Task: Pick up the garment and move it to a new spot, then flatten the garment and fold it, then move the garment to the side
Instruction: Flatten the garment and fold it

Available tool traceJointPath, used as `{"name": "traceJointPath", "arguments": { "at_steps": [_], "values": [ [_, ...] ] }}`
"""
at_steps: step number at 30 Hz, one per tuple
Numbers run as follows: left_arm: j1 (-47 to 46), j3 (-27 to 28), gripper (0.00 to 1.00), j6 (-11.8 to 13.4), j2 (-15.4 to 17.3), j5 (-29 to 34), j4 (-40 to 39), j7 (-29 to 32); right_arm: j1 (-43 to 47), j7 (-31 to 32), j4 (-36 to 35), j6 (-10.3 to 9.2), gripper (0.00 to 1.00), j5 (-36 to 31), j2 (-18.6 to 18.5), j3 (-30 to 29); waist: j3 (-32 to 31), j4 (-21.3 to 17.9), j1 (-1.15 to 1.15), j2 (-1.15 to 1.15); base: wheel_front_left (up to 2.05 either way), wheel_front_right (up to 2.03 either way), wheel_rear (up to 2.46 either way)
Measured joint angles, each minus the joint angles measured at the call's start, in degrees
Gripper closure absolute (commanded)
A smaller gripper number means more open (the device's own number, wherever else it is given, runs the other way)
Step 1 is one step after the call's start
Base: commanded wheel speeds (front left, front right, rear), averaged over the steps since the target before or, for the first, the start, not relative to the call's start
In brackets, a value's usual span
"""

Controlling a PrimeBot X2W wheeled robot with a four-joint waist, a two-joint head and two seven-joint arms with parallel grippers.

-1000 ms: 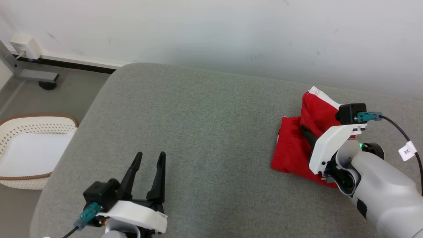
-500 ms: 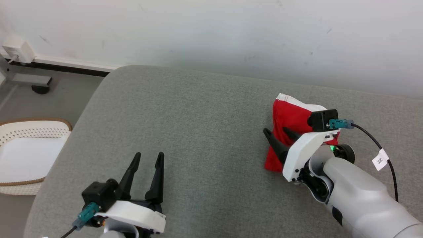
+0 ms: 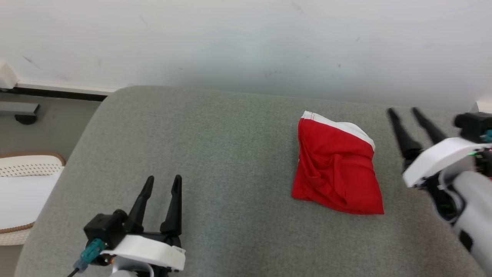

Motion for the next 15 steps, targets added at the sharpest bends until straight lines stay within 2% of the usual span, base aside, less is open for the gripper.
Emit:
{"name": "traceJointPath", "arguments": {
  "at_steps": [4,7,8,9,10,15],
  "values": [
    [0.35,0.53,0.00,-0.01,0.00,0.19,-0.80,0.00,2.93,-0.22,0.04,0.00,0.00,-4.02,-1.97,-9.47,0.42,-0.53,0.00,0.00,0.00,0.00,0.00],
    [0.57,0.90,0.00,-0.02,0.01,0.51,-0.94,-0.01,6.08,-0.22,0.89,0.00,0.00,-10.40,-1.93,-14.19,0.99,-0.75,0.00,0.00,0.00,0.00,0.00],
    [0.57,0.94,0.00,-0.02,0.00,0.59,-1.00,-0.01,6.98,-0.22,1.38,0.00,0.06,-12.30,-1.64,-15.47,1.12,-0.74,0.00,0.00,0.00,0.00,0.00],
    [0.56,0.98,0.00,-0.02,0.00,0.59,-0.99,0.00,7.72,-0.22,1.79,0.00,0.61,-13.80,-1.07,-16.38,1.20,-0.67,0.00,0.00,0.00,0.00,0.00],
    [0.54,0.99,0.00,-0.04,0.00,0.59,-0.99,-0.01,8.44,-0.22,1.97,-0.01,1.00,-14.44,-0.14,-17.44,1.26,-0.57,0.00,0.00,0.00,0.00,0.00],
    [0.37,0.55,0.00,-0.08,0.00,0.58,-0.47,-0.01,10.12,-0.10,3.61,0.00,1.00,-16.59,4.02,-17.72,1.47,0.51,0.00,0.00,0.00,0.00,0.00]
  ]
}}
